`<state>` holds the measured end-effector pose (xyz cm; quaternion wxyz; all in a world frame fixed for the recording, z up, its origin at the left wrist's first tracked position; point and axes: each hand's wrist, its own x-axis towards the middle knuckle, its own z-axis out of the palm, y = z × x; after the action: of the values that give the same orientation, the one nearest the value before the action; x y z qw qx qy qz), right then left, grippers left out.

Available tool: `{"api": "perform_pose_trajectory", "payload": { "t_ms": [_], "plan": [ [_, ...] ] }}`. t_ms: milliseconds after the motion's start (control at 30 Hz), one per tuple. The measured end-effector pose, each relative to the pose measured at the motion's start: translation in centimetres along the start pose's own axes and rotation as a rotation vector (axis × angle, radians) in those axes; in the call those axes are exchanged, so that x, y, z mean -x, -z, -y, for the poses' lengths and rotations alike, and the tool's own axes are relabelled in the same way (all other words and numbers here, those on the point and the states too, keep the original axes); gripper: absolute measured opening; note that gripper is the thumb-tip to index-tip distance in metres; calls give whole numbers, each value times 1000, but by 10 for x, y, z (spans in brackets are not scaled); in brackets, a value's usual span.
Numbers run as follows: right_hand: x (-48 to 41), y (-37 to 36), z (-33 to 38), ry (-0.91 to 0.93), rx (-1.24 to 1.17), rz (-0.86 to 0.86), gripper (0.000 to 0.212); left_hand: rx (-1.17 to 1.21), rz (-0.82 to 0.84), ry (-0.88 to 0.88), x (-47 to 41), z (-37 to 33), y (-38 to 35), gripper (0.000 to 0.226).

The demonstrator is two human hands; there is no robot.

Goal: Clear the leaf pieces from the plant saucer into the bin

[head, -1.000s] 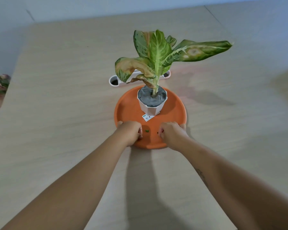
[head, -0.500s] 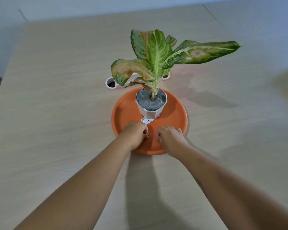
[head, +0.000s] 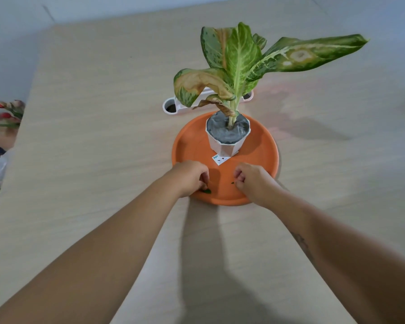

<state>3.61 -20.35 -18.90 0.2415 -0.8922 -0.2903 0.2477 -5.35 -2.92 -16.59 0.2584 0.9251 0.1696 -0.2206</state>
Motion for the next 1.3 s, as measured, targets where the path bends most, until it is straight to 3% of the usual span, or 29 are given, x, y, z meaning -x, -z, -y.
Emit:
{"api": "perform_pose_trajectory", "payload": {
  "t_ms": [333,500,700,867,1067,1300],
  "plan": [
    [-10,-5,3,-28,85,44,14,-145,70,-12,-11,-5,-3,10],
    [-11,-10,3,-9,161,109,12,-297,-9,-76,-10,-3,-14,24],
    [-7,-1,8,41,251,127,14,-140,-82,-66,-7,-5,-20,17],
    [0,8,-2,-28,-52,-27,8,152,-116,8,2,-6,-17,6],
    [-1,14,1,-69,-150,-53,8,136,-50,8,4,-10,-7,13],
    [5,22,-1,-75,-266,-113,7,-61,123,48,-5,-26,2,21]
  ]
}}
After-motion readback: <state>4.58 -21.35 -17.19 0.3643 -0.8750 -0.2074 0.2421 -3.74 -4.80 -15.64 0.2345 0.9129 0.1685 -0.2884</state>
